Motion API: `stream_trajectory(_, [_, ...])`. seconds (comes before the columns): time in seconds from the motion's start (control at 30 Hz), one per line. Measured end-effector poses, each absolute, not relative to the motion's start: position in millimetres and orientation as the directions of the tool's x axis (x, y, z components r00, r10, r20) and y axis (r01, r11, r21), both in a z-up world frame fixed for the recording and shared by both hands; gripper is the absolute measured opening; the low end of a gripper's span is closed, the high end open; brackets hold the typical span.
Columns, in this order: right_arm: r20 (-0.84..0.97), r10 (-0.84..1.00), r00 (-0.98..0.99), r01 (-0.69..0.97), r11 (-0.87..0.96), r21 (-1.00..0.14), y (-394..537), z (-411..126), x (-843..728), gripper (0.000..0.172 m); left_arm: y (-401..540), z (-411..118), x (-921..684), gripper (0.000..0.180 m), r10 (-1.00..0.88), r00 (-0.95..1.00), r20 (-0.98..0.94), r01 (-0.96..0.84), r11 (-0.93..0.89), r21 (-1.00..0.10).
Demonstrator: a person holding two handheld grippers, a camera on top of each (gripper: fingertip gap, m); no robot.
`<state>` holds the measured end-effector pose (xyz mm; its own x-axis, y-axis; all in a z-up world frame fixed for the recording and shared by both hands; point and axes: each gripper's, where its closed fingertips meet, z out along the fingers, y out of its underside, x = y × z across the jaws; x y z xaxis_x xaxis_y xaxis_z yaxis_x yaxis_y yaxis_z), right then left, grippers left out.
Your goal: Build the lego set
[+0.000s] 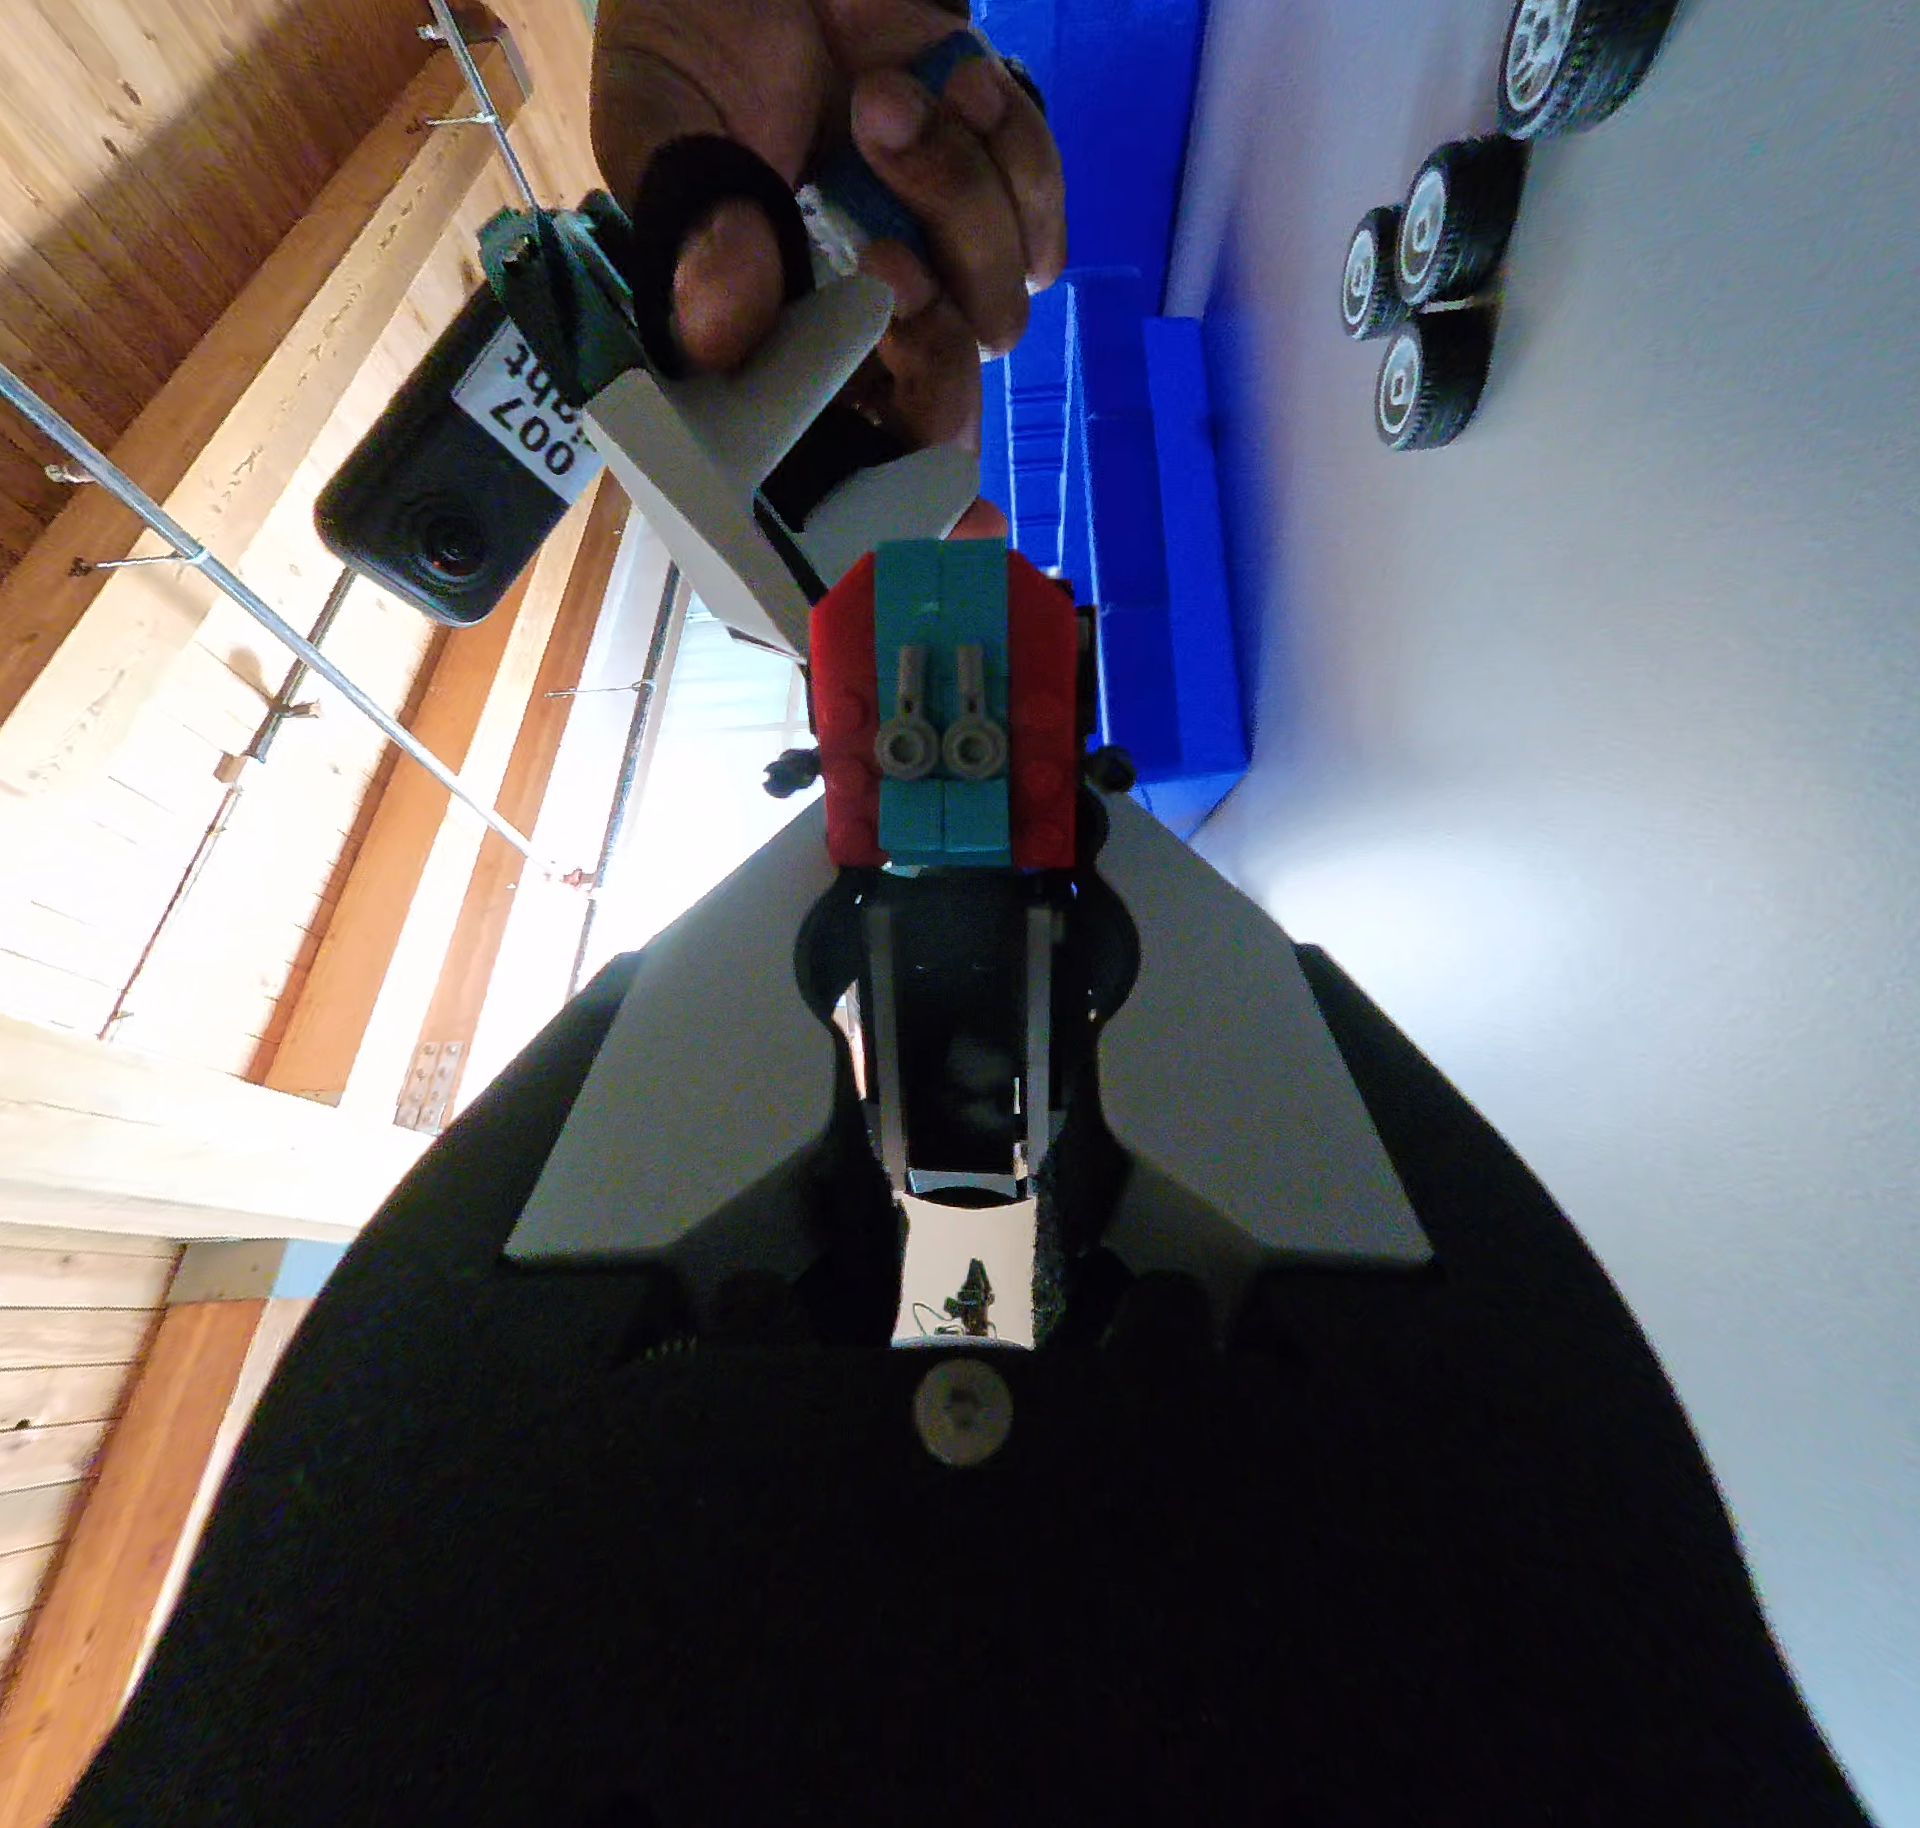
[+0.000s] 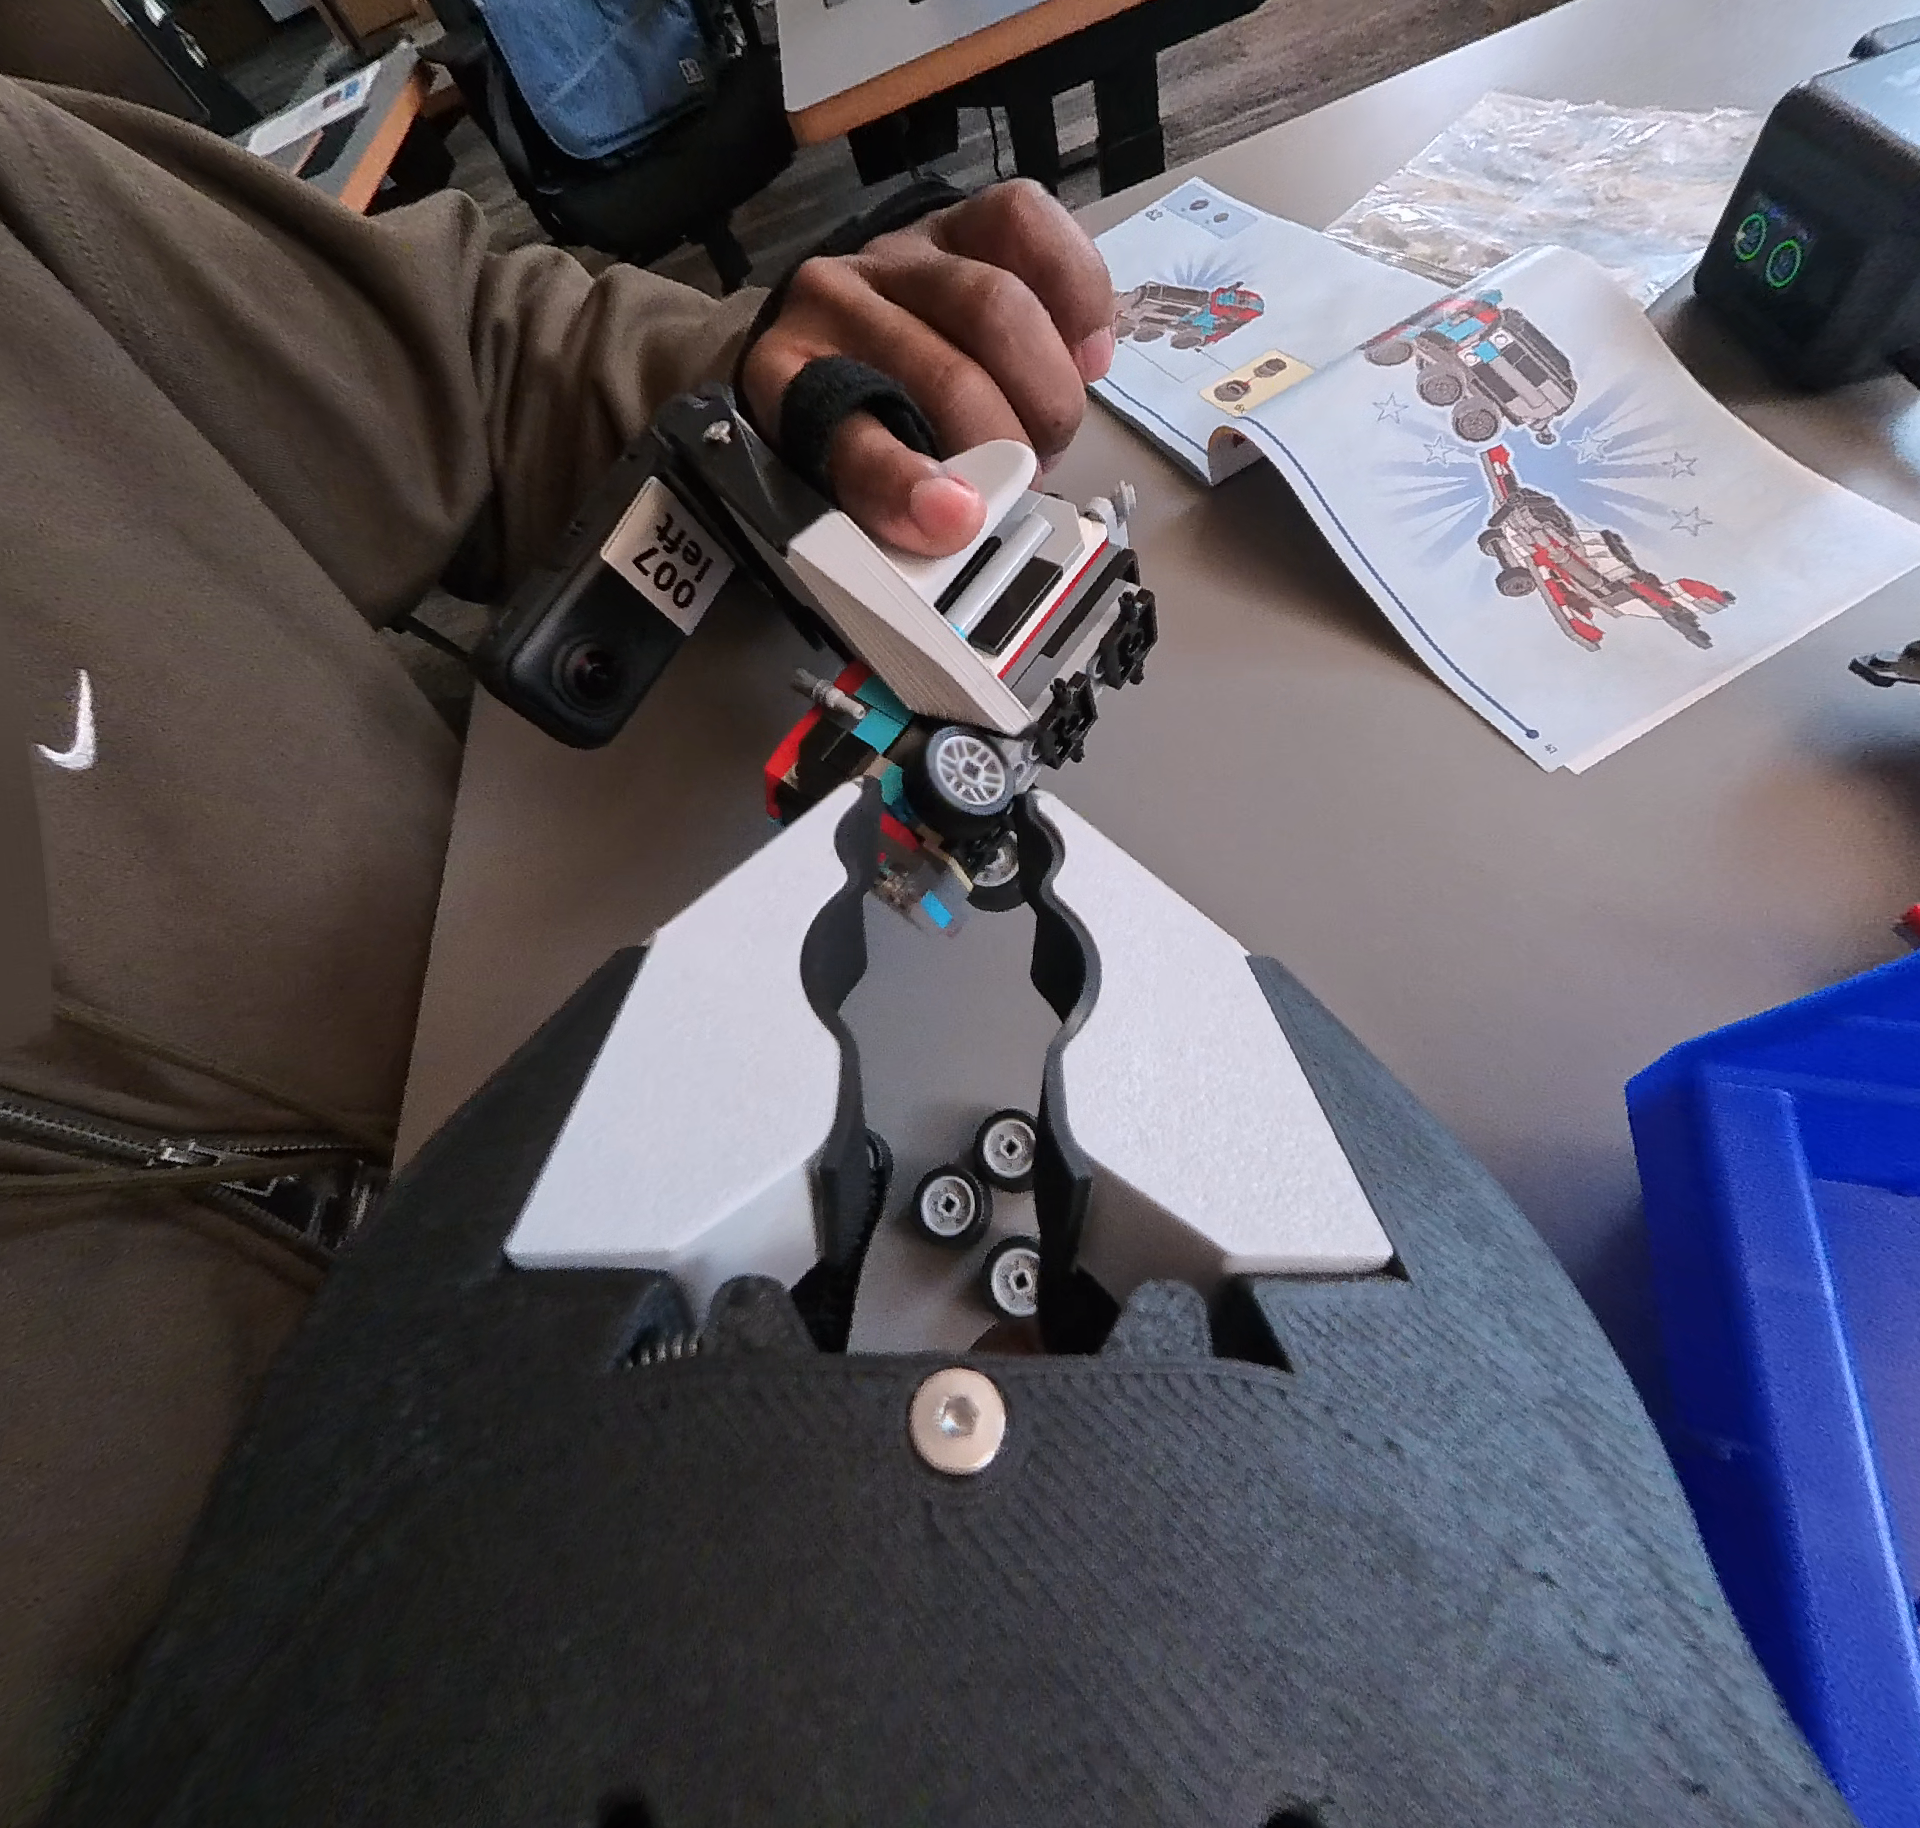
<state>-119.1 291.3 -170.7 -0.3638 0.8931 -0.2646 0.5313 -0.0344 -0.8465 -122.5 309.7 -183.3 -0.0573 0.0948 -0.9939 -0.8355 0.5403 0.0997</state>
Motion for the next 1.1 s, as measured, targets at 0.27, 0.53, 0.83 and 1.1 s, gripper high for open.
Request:
stream_trajectory(0.27, [-0.332,0.861,-0.385,0.500,-0.109,-0.859,290.6,-159.9,-118.6,0.028,308.0,-179.4,-121.4,0.037,0.119,-0.057,-0.991,-0.834,0.541,0.113])
stream_trajectory(0.53, [-0.575,0.764,-0.293,0.476,-0.405,-0.781,309.3,-148.7,-123.8,0.042,305.0,-177.5,-118.0,0.037,0.155,-0.085,-0.984,-0.828,0.538,0.156])
stream_trajectory(0.83, [-0.713,0.656,-0.249,0.589,-0.482,-0.649,293.9,-178.5,-127.4,0.057,302.5,-175.7,-115.6,0.037,0.185,-0.106,-0.977,-0.823,0.536,0.190])
stream_trajectory(1.1, [-0.734,0.624,-0.269,0.606,-0.483,-0.632,292.6,-178.6,-120.9,0.057,301.8,-174.9,-115.5,0.037,0.191,-0.106,-0.976,-0.822,0.535,0.194])
